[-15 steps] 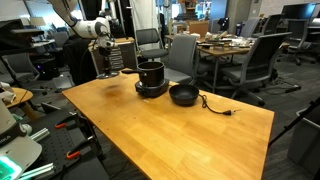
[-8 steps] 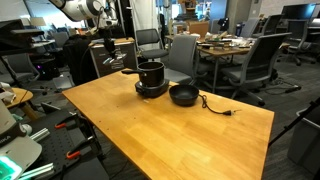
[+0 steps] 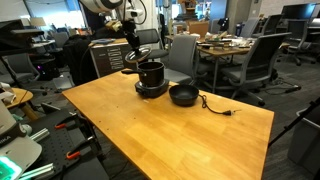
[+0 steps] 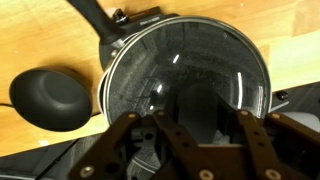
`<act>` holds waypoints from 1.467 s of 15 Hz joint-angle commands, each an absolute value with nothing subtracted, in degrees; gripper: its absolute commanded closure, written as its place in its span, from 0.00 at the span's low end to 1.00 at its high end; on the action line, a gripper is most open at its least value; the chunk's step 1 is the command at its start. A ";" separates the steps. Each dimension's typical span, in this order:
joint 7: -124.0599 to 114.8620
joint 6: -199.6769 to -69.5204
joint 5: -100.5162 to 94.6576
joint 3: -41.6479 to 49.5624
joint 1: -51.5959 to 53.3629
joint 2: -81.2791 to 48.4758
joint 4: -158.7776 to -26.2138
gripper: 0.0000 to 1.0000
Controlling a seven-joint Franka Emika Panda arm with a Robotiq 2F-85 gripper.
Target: Take the blocks out of the bowl, put them in the pot, pick the pot and put it on the stove then cover it with the lid
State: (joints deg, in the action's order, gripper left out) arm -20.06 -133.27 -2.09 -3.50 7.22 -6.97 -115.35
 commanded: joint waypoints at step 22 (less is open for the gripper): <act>-3.74 -115.58 -3.89 -1.47 4.80 -26.46 -90.02 0.82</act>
